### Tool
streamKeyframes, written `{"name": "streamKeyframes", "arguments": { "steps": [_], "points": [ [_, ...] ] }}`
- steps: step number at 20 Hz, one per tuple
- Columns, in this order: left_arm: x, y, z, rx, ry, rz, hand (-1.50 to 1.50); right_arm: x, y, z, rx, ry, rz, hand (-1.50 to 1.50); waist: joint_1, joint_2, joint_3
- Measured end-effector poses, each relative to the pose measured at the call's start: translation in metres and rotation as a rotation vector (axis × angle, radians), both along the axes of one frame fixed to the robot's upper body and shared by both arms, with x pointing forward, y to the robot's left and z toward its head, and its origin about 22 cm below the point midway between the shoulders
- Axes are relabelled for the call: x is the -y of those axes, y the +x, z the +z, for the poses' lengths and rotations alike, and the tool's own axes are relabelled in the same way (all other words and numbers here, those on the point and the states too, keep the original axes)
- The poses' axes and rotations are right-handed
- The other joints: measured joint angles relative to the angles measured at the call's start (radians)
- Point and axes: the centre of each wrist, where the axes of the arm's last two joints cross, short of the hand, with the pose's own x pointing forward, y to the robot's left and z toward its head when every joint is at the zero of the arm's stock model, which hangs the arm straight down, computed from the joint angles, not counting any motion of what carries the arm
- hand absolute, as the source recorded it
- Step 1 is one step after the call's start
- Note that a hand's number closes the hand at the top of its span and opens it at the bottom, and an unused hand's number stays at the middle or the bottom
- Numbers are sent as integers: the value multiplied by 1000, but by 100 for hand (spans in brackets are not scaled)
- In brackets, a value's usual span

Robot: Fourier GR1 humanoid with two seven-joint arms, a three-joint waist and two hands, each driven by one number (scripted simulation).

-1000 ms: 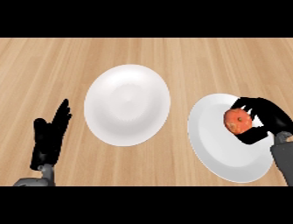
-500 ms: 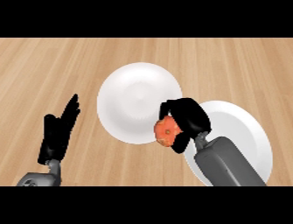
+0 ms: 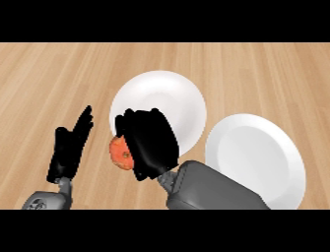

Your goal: Pick the squash from the plate and place it in the plate

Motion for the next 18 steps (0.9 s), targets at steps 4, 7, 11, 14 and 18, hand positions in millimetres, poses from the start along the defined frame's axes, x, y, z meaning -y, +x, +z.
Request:
{"name": "streamKeyframes", "arguments": {
  "steps": [4,7,11,14,18],
  "points": [
    [-4,-1,-4,-2,1,11,0,-21,-5,24,122,81,-88,150,-15,-1,0],
    [-5,2,-4,0,-5,27,0,-34,-9,33,164,110,-139,150,-33,-2,0],
    [-8,2,-1,0,-4,45,0,-43,-1,41,178,121,-185,150,-45,-1,0],
    [-11,4,2,1,-7,54,0,-44,15,41,165,124,-219,150,-55,0,0],
    [-10,1,-4,-3,-5,56,0,-46,32,40,143,113,-258,150,-56,2,1]
  ]
}}
